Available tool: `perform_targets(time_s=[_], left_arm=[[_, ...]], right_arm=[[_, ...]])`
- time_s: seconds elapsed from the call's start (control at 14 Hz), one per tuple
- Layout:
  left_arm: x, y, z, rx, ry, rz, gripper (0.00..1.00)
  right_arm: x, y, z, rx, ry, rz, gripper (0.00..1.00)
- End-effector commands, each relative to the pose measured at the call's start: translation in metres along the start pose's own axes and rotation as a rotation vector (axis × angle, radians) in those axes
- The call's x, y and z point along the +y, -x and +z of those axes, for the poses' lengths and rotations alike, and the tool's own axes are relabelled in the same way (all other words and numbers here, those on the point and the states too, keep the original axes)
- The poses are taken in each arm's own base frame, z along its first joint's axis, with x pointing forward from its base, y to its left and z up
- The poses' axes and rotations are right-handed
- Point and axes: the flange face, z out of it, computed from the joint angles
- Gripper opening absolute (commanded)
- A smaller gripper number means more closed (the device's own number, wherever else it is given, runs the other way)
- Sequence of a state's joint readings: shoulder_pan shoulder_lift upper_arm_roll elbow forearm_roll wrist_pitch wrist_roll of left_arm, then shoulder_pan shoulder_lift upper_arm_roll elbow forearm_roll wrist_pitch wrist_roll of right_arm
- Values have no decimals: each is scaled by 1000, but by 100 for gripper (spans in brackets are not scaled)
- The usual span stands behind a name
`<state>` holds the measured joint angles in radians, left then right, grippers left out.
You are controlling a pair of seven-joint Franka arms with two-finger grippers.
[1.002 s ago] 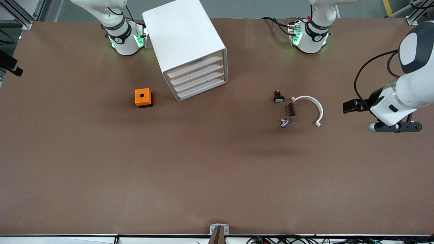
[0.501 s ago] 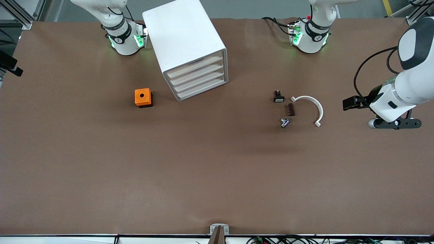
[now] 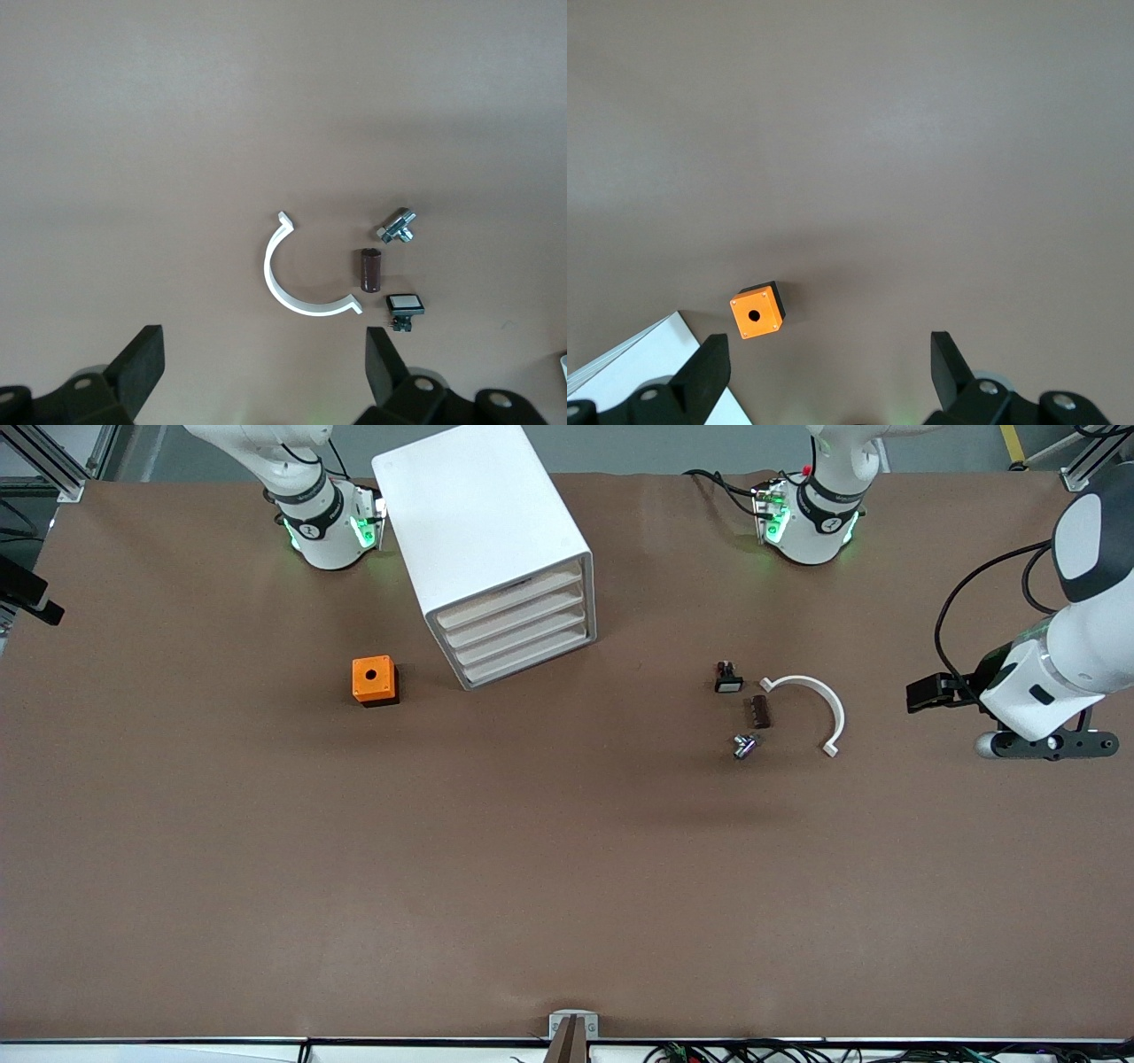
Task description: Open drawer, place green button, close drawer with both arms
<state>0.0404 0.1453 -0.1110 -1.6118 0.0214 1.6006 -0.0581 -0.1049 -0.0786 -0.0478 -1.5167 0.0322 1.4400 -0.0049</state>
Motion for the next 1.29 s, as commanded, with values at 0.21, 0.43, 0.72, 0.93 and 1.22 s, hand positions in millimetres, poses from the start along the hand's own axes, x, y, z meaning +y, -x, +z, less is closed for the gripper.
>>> perform_targets(time_s=[0.21, 0.43, 0.72, 0.93, 1.22], left_arm=[[-6, 28, -17, 33, -20, 23, 100], [-12, 50, -20, 56, -18, 15, 100], [-26, 68, -26, 78, -11, 15, 100], [-38, 76, -30, 95, 2, 1, 100], [-36, 77, -35, 109, 2, 0, 100]], right_arm=[[3, 7, -3, 8, -22, 17, 100], [3, 7, -2, 6, -22, 15, 100], [3, 7, -2, 5, -21, 14, 100], [-1, 7, -2, 7, -20, 6, 100], [-1, 7, -2, 7, -8, 3, 100]])
